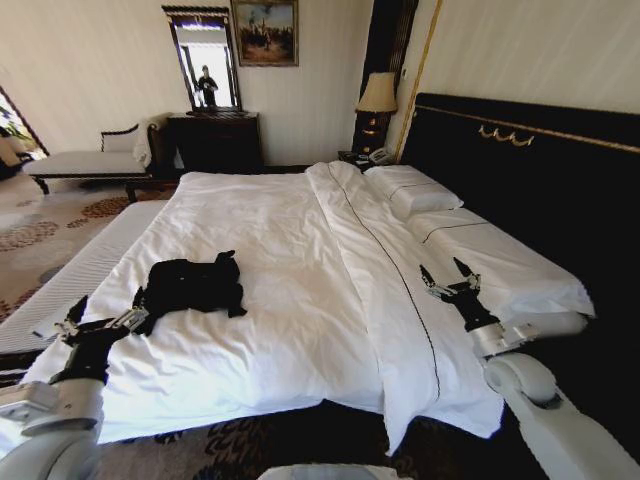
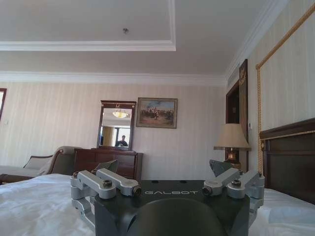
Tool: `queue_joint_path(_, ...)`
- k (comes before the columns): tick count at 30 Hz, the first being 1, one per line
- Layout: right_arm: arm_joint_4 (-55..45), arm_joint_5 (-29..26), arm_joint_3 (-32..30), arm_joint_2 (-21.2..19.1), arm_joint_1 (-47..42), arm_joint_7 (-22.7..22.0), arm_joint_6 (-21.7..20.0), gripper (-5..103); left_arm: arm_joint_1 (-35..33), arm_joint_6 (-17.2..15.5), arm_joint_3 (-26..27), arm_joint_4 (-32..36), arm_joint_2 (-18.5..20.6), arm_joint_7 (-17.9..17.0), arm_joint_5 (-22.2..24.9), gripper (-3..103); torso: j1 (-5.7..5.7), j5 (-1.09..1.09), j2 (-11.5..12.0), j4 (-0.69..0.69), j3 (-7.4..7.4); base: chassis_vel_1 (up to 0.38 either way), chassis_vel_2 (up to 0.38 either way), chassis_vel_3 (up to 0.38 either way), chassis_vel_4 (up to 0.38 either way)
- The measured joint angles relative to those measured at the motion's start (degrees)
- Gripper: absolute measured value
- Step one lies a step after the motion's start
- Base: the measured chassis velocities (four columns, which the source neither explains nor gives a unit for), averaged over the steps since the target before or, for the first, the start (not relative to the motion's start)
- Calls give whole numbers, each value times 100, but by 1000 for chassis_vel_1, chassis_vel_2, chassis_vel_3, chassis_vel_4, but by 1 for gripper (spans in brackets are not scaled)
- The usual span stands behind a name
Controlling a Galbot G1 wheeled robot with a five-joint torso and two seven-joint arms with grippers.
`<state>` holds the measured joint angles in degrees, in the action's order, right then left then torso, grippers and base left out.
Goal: Fold the clothes on the bed.
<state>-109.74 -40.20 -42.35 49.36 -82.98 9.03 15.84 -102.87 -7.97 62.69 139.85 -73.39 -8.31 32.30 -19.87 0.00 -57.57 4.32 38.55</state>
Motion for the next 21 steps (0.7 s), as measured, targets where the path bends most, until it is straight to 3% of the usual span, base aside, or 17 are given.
queue_joint_path(21, 23, -71, 1, 21, 14, 107, 98, 100, -14, 73, -24, -24, -59, 11, -109, 100, 1, 0, 0, -1, 0, -1, 2, 2, -2)
